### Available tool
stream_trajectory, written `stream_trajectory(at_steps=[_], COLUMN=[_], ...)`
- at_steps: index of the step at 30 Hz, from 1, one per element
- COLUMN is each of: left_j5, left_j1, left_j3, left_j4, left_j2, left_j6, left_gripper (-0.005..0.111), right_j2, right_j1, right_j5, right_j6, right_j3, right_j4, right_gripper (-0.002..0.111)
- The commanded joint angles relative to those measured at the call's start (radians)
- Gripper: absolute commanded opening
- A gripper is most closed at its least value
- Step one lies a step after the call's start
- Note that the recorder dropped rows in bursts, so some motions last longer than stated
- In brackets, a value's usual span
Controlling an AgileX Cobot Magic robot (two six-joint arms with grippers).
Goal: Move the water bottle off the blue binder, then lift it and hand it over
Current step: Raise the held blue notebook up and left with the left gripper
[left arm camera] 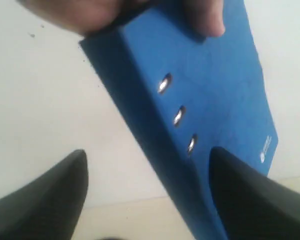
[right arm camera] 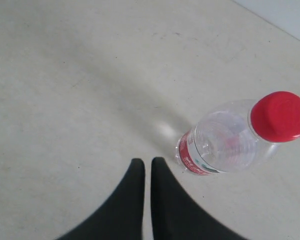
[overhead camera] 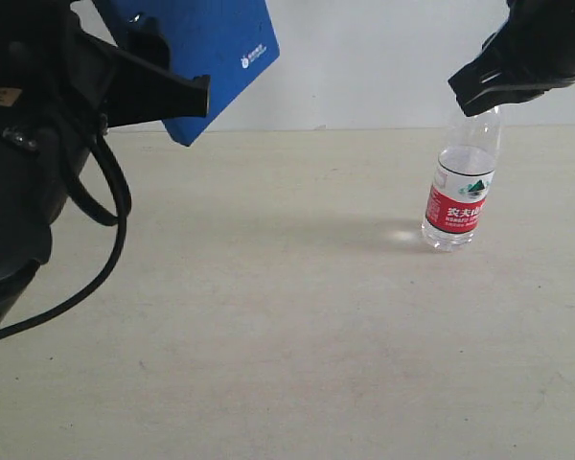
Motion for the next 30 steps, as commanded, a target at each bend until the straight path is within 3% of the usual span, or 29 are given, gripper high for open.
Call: stream_trajectory(at_steps=[1,3,5,11,13,15,16,17,18,21,24,30], left_j5=[0.015,0.015,0.016,0.196,0.236,0.234,0.245,0.254,0.318,0.546,0.620,0.792], left_j1=[-0.009,-0.009,-0.004,0.037,0.097,0.206,0.305,0.347,0.458,0.691,0.824,1.034], left_j3=[-0.003,0.006,0.035,0.164,0.221,0.247,0.249,0.247,0.233,0.204,0.182,0.148], left_j4=[-0.138,-0.183,-0.143,0.172,0.231,0.212,0.211,0.219,0.276,0.590,0.796,0.886], left_j2=[-0.006,0.001,0.016,0.056,0.064,0.064,0.064,0.064,0.064,0.064,0.064,0.064], left_j6=[0.020,0.027,0.027,0.035,0.039,0.039,0.005,-0.026,-0.120,-0.352,-0.425,-0.469], left_gripper=[0.056,0.037,0.009,0.005,0.005,0.005,0.005,0.005,0.005,0.005,0.005,0.005], right_j2=[-0.009,-0.009,-0.009,-0.009,-0.009,-0.009,-0.009,-0.009,-0.009,-0.009,-0.009,-0.009], right_j1=[0.001,0.001,0.001,0.001,0.001,0.001,0.001,0.001,0.001,0.001,0.001,0.001], right_j5=[0.003,0.007,0.013,0.022,0.026,0.031,0.038,0.044,0.054,0.074,0.093,0.114], right_j6=[0.012,0.016,0.016,0.016,0.016,0.016,0.016,0.016,0.016,0.016,0.016,-0.039], right_j3=[0.002,0.002,0.002,0.002,0.002,0.002,0.002,0.002,0.002,0.002,0.002,0.002], right_j4=[0.000,0.000,0.000,0.000,0.000,0.000,0.000,0.000,0.000,0.000,0.000,0.005], right_gripper=[0.000,0.000,0.000,0.000,0.000,0.000,0.000,0.000,0.000,0.000,0.000,0.000])
